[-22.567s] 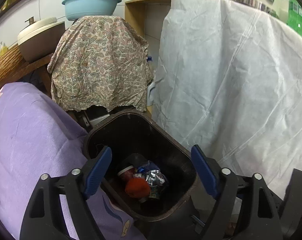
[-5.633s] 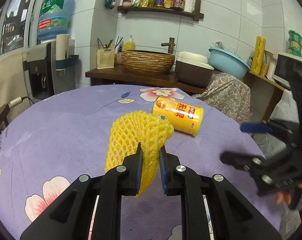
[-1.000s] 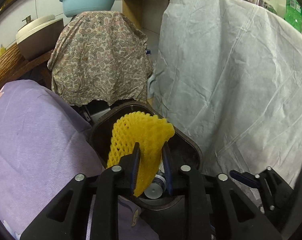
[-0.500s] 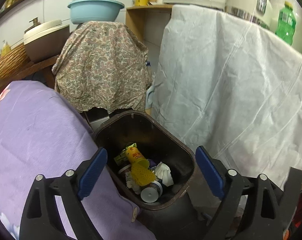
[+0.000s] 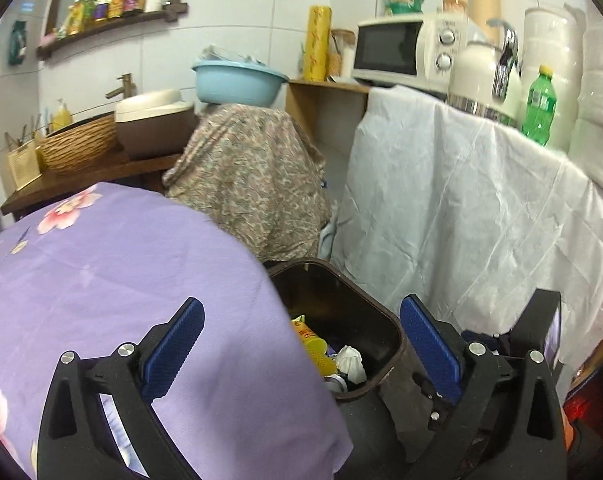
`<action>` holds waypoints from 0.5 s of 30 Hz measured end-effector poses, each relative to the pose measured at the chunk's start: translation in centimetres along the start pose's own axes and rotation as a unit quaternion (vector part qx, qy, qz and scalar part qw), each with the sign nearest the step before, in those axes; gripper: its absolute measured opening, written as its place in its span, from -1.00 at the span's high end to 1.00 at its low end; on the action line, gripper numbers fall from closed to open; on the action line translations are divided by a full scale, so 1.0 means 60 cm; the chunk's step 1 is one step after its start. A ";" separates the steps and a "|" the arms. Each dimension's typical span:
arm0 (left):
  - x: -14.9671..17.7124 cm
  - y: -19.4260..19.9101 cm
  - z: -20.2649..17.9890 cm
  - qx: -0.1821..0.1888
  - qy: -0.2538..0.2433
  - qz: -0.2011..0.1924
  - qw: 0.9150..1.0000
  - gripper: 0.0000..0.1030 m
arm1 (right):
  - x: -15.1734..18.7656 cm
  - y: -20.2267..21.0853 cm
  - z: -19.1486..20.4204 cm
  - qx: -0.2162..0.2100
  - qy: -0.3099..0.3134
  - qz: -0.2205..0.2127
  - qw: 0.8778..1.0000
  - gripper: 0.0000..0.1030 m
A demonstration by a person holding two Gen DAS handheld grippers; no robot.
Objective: Collect trash
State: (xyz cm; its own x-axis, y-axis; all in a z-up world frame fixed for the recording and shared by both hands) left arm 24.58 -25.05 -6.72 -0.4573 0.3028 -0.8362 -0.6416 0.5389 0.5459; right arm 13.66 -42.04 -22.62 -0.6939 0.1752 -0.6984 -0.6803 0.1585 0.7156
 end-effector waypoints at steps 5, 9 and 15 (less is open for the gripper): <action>0.015 0.055 0.040 -0.015 0.017 -0.016 1.000 -0.89 | -0.035 0.036 0.044 -0.011 0.003 -0.045 0.999 -0.81; 0.025 0.102 0.080 -0.061 0.029 -0.045 0.997 -0.89 | -0.067 0.081 0.090 -0.033 0.001 -0.083 0.996 -0.85; 0.046 0.181 0.130 -0.124 0.050 -0.093 0.987 -0.89 | -0.107 0.150 0.164 -0.054 0.026 -0.143 0.988 -0.89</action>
State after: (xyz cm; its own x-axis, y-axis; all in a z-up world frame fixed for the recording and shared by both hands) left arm 21.15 -12.22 -3.49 -0.3671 0.1314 -0.9209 -0.8453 0.3661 0.3892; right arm 14.30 -32.17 -11.59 -0.4792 0.0887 -0.8732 -0.8694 0.0888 0.4862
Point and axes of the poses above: each gripper's, at about its wrist camera, not at the fingertips, and y roughly against the way its jaws point, z to its left, x to its underside, the point moved 10 cm from there along -y, roughly the way its jaws point, and after that the axes turned 3 degrees about -x, right-handed, at the moved point
